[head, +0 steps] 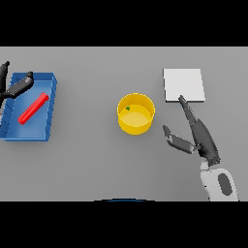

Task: Pick up the red beaker and tilt it to pour out 1 green nut into yellow bowl. Pick up the yellow bowl and place it on the metallic measuring scale.

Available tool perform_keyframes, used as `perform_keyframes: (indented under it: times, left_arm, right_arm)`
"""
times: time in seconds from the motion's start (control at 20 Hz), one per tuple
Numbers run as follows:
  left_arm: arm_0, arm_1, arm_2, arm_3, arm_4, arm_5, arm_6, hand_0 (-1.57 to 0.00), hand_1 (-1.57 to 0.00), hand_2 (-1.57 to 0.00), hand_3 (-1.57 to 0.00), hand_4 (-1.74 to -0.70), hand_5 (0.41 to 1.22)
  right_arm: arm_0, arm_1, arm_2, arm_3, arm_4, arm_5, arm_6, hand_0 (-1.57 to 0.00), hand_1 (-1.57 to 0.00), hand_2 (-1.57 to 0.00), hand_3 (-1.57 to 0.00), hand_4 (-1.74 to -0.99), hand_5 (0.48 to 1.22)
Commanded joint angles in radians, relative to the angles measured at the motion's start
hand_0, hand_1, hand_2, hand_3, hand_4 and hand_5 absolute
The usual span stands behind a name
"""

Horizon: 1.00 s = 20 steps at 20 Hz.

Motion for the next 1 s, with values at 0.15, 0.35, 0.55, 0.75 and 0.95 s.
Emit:
perform_keyframes:
  times: [0.15, 0.35, 0.55, 0.75, 0.95]
  left_arm:
    - [-0.002, -0.011, -0.004, 0.010, 0.006, -0.005, 0.012, -0.01, -0.01, -0.01, -0.01, -0.79, 0.707]
    - [-0.001, -0.017, -0.009, -0.003, 0.009, -0.006, 0.010, 0.00, 0.00, 0.00, 0.00, -0.80, 0.708]
    - [-0.007, -0.020, -0.014, 0.002, 0.003, -0.003, 0.013, 0.00, 0.00, 0.00, 0.00, -0.79, 0.719]
    - [-0.013, -0.020, -0.013, 0.008, 0.009, -0.019, 0.011, 0.00, 0.00, 0.00, 0.00, -0.80, 0.723]
    - [-0.014, -0.022, -0.020, -0.002, 0.001, -0.010, 0.015, 0.00, 0.00, 0.00, 0.00, -0.80, 0.717]
  right_arm:
    - [-0.098, -0.089, 0.049, 0.027, 0.072, 0.077, 0.012, 0.00, 0.00, 0.00, 0.00, -1.255, 0.700]
    - [-0.217, -0.190, 0.139, 0.062, 0.241, 0.123, 0.033, 0.00, 0.00, 0.00, 0.00, -1.279, 0.671]
    - [-0.347, -0.238, 0.233, 0.128, 0.342, 0.191, -0.013, 0.00, 0.00, 0.00, 0.00, -1.270, 0.664]
    - [-0.419, -0.239, 0.296, 0.182, 0.386, 0.247, -0.031, 0.00, 0.00, 0.00, 0.00, -1.274, 0.656]
    - [-0.512, -0.229, 0.352, 0.278, 0.426, 0.289, -0.057, 0.00, 0.00, 0.00, 0.00, -1.269, 0.683]
